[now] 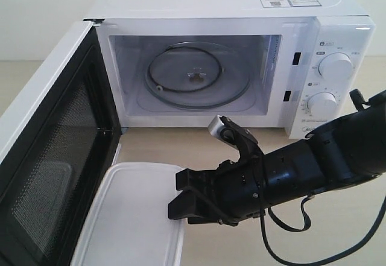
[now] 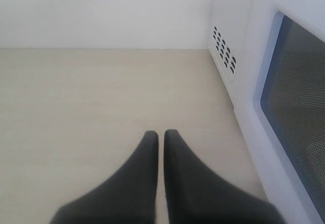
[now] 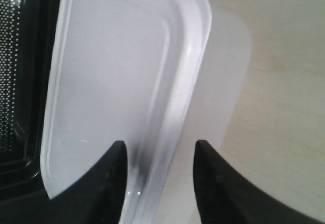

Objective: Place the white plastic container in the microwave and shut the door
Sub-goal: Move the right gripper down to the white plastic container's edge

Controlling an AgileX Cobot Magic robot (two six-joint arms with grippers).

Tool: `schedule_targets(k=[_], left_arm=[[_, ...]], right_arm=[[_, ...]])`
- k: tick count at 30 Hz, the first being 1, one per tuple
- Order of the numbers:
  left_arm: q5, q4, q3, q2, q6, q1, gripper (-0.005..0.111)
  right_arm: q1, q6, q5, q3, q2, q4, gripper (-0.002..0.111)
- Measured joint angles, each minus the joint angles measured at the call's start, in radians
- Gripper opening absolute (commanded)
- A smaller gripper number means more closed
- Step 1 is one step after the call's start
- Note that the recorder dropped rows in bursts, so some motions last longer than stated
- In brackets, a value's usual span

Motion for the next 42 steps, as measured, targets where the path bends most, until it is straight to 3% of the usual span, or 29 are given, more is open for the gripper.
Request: schedule_targets(k=[29, 32, 37, 42], left_arm=[[0.000, 0.002, 0.000, 0.000, 0.000, 0.000, 0.004], [0.000, 0.004, 0.000, 0.000, 0.000, 0.000, 0.004], [0.000, 0.008, 0.000, 0.000, 0.000, 0.002, 0.004], [0.000, 0.011, 0.000, 0.000, 0.000, 0.004, 0.004]], right_arm=[[0.000, 0.008, 0.079, -0.005, 0.062, 0.014, 0.040], [0.000, 0.008, 0.079, -0.010, 0.062, 0.008, 0.031], [0.000, 0.005, 0.087, -0.012, 0.062, 0.012, 0.000], [-0.006, -0.001, 0.093, -0.012, 0.060, 0.012, 0.000]])
